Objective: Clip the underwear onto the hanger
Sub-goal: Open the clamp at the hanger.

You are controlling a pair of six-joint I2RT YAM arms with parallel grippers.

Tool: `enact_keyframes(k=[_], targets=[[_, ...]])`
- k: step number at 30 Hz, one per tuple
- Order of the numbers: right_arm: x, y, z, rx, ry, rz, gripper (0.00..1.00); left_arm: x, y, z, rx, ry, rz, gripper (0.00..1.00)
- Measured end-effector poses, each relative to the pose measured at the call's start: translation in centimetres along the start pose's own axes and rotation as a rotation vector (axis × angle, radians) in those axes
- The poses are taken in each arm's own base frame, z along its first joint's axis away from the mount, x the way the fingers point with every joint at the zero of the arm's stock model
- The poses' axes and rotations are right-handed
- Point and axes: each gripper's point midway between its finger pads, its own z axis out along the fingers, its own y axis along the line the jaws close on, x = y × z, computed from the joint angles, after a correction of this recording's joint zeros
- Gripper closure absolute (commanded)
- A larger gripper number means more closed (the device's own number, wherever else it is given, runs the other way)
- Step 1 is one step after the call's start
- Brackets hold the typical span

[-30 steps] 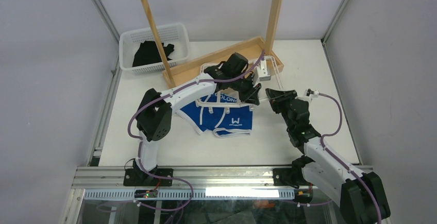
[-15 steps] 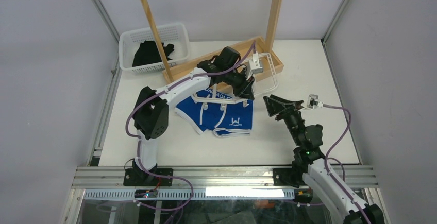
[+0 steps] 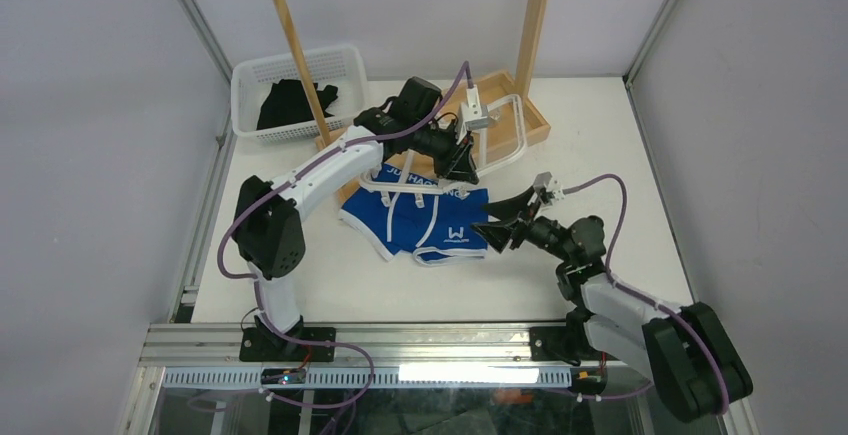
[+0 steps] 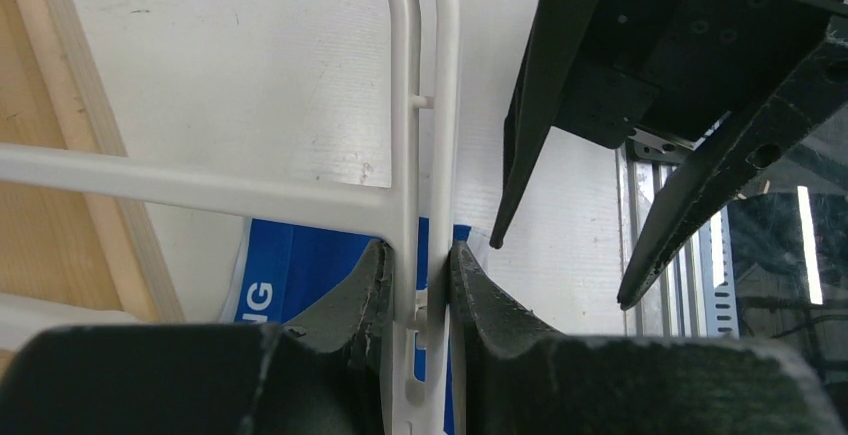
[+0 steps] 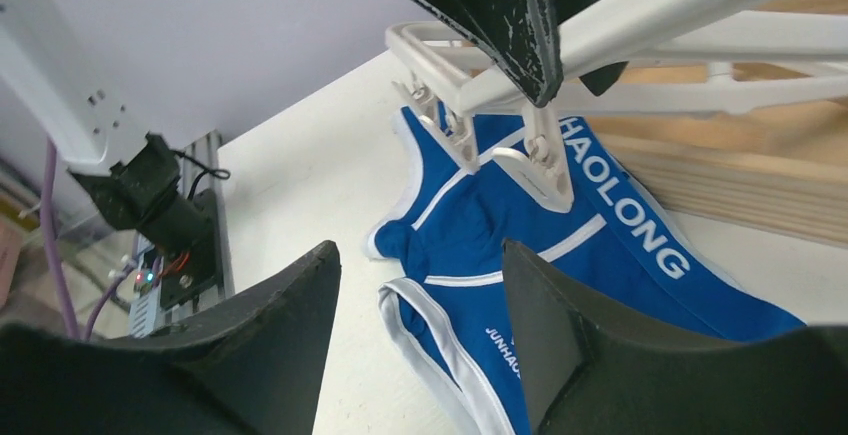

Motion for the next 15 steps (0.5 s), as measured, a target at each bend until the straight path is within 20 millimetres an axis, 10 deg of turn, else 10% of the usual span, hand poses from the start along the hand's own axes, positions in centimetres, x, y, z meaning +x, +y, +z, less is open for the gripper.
enact_keyframes(k=[15], targets=[[-1.2, 0.6, 3.3, -0.222, 0.032, -0.254, 0.34, 0.8, -1.0, -1.8, -0.016, 0.009, 0.059, 1.00]])
